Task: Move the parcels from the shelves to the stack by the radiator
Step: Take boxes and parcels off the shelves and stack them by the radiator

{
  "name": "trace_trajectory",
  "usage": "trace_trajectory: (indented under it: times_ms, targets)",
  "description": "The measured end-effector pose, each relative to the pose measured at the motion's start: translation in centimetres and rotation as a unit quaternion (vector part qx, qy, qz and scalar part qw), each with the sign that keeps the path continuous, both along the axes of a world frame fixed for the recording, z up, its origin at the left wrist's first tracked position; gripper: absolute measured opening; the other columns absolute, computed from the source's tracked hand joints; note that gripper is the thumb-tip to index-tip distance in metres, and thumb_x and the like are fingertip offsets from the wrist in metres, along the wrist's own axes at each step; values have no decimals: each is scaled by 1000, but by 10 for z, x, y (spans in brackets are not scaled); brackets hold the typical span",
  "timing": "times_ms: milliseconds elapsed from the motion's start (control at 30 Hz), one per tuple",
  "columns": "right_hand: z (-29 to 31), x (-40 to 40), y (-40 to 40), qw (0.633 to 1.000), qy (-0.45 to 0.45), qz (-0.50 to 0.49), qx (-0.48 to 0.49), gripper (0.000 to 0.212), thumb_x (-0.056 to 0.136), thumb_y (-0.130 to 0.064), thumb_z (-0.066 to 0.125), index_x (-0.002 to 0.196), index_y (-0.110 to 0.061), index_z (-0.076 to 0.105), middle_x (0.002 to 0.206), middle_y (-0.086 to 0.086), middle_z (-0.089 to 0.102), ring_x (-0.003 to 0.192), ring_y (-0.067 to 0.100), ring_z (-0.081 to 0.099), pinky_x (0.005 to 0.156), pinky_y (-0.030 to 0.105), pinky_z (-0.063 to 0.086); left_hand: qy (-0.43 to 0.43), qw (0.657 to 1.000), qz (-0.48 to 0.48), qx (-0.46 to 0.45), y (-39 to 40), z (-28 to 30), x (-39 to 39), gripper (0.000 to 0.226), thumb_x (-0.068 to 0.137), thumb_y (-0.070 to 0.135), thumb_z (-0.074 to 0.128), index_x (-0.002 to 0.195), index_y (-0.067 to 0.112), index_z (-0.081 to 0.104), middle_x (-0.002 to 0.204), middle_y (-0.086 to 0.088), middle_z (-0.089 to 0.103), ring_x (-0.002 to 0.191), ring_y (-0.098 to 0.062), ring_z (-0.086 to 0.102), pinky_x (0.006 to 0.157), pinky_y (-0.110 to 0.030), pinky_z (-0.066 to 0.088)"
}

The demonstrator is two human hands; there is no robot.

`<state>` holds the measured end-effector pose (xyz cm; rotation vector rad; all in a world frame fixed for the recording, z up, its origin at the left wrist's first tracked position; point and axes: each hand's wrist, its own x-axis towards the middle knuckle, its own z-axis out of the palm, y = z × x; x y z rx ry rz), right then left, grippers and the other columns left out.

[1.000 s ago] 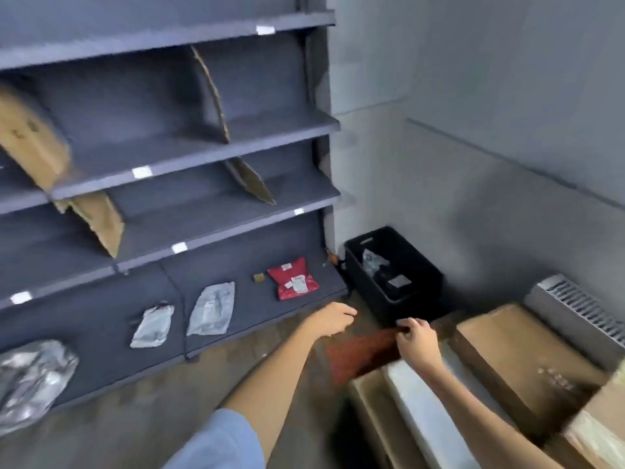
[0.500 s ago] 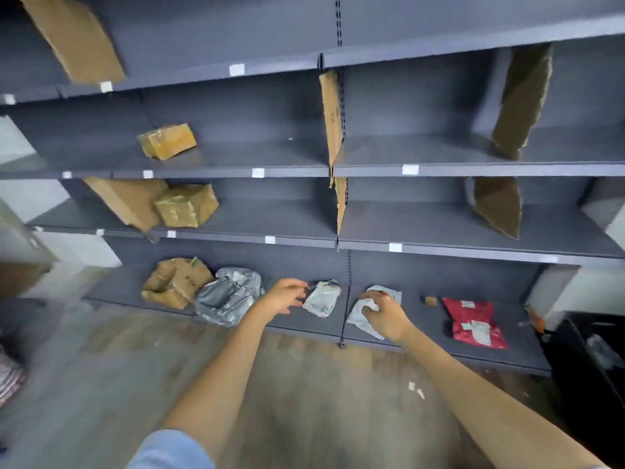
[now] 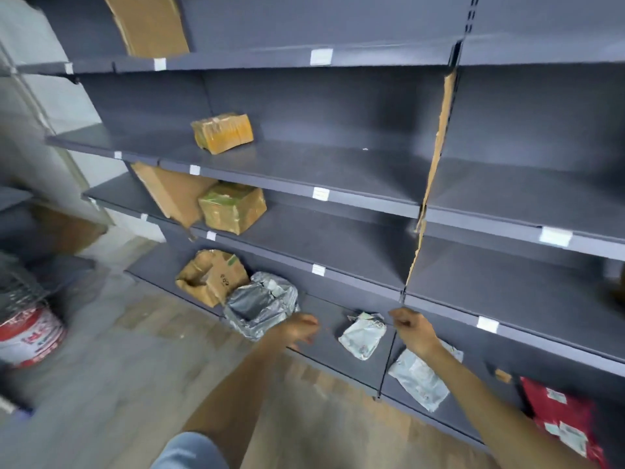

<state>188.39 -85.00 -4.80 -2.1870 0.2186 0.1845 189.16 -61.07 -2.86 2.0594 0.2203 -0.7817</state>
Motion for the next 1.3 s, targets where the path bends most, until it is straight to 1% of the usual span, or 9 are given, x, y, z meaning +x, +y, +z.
trace_trajectory:
  times_ms: [167,333,500,633,767,933,1067,1233,1300]
  targets:
    - [-4,78,82,990,22,136,-13,23,90,4,46,101,-8,62,103,8,60,97,17,55,71,6,37,6,993,106,-43,78,6,44,30,100,15,39,129,12,47,83,5,55,54,2,60,59,-20,38]
    - [15,145,193,974,6,226,-7,31,93,0,43,121,0,56,121,13,59,103,19,54,80,19,36,-8,977,207,-61,175,7,71,37,100,12,38,135,2,43,111,-13,62,89,-25,62,71,-29,49]
    - [53,224,324,966,-52,247,51,29,95,-8,44,122,-8,56,123,11,59,118,25,53,90,27,43,-89,963,253,-36,293,33,122,32,100,16,37,127,8,52,89,-1,59,61,-1,59,53,-16,46]
    - [95,276,410,961,-98,236,104,28,94,1,45,120,1,54,120,14,57,116,23,52,78,11,38,-134,962,237,-18,382,66,160,23,100,14,36,109,16,58,95,-3,61,63,-1,61,56,-16,46]
    - [126,324,461,959,-150,209,122,29,92,2,47,119,-1,56,124,14,58,115,22,53,94,26,39,-189,950,247,-33,454,97,207,29,100,8,33,86,19,55,83,-1,56,59,-1,59,50,-12,44]
    - [140,387,490,967,-187,168,45,35,90,-4,50,125,-10,53,125,14,55,117,26,53,92,29,40,-189,958,202,-68,492,102,282,25,101,14,35,117,17,55,111,-2,58,104,-19,55,88,-33,44]
    - [150,453,515,968,-218,123,29,49,91,-9,51,137,-14,39,138,11,33,125,32,44,102,35,36,-233,952,172,-96,512,109,358,30,101,13,37,127,13,51,118,-2,58,109,-18,55,83,-29,45]
    - [157,521,545,965,-246,43,77,70,88,-13,58,146,-21,19,155,12,0,146,29,-2,113,41,22,-265,959,92,-38,523,135,473,32,99,12,42,130,8,51,128,-6,55,111,-12,50,70,-9,43]
    - [159,541,548,962,-261,46,61,74,87,-17,60,147,-27,17,156,12,-9,146,28,-11,113,44,22,-270,962,47,12,522,153,521,35,99,15,42,133,10,48,135,-7,51,120,-15,49,79,-10,41]
